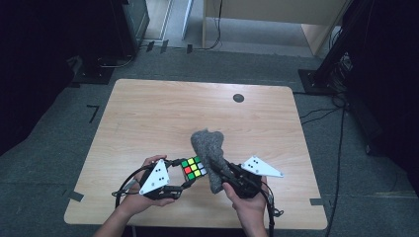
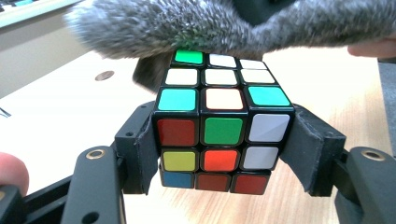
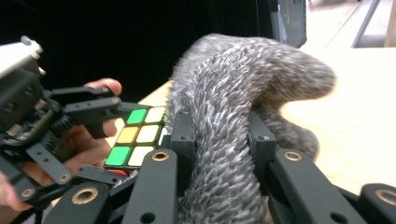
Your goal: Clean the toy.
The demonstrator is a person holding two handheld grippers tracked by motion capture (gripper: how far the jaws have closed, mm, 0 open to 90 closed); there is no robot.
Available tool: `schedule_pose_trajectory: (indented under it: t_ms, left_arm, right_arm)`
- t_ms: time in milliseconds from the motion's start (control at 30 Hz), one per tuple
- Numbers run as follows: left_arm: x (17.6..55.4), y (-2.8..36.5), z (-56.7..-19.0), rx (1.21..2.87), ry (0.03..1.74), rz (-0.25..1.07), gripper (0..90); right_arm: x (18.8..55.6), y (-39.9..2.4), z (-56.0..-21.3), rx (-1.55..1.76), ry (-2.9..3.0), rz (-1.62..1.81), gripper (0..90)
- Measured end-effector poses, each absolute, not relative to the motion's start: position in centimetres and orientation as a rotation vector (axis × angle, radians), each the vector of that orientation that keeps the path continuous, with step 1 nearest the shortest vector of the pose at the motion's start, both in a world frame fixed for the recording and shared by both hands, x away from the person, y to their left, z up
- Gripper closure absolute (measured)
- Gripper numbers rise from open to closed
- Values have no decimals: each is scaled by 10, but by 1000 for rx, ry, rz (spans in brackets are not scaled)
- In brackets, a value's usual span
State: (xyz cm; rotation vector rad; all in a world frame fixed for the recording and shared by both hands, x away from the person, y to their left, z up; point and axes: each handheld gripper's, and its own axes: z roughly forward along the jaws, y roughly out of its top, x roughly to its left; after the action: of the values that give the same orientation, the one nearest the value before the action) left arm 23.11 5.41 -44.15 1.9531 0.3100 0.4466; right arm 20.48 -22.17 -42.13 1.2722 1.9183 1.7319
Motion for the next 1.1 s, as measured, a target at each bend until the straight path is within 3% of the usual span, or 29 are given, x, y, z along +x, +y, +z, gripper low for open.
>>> schedule_pose_trajectory:
  t_ms: [167,267,533,567,767,900,1100]
  left_arm:
    - [232,50,-449,1992,314,477,345]
    - [230,49,-447,1985,303,479,345]
    - [234,56,-443,1934,346,457,345]
    - [236,58,-443,1922,365,442,345]
    - [251,70,-436,1754,650,333,345]
    - [259,85,-433,1652,775,252,345]
    - [254,77,-430,1641,773,209,345]
  right_arm:
    - [197,-199,-415,1089,2047,1857,696]
    - [194,-184,-420,1045,2122,1723,701]
    - [224,-244,-442,1412,1904,1645,689]
    - [226,-245,-445,1420,1912,1632,669]
    - [235,-238,-462,1398,1904,1635,352]
    - [226,-231,-453,1275,1857,1644,287]
    - [212,-196,-450,1043,1981,1651,210]
